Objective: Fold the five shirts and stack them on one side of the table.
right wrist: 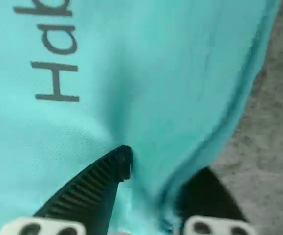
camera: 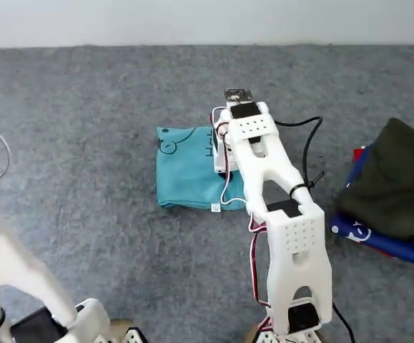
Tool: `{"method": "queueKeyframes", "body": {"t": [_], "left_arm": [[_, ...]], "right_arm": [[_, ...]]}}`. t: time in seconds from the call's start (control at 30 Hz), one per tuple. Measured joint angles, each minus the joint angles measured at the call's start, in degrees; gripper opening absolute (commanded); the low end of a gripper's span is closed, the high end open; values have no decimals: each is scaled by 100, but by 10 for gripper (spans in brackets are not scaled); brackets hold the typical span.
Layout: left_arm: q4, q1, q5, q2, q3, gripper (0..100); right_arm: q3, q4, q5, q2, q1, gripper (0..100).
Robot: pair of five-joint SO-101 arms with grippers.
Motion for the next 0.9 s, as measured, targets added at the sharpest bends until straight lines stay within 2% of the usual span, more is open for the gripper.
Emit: {"method": "queueKeyframes", "body": {"t": [0.2,0.33,0.4,0.53,0.73,0.8,0.9], "left_arm": [[0,0,105,0,0,15],[0,0,334,0,0,15],[0,0,343,0,0,15],[0,0,378,0,0,15],[0,0,378,0,193,15],[0,0,378,0,202,15],[0,0,378,0,202,15]], "right_arm": [[-246,554,835,35,378,10],[-255,782,1829,26,721,10],[-255,818,2646,26,932,10],[-378,738,4809,35,1451,9],[-738,-510,7912,35,1925,9],[-747,-818,8457,35,1899,13],[-747,-958,8686,35,1855,59]]}}
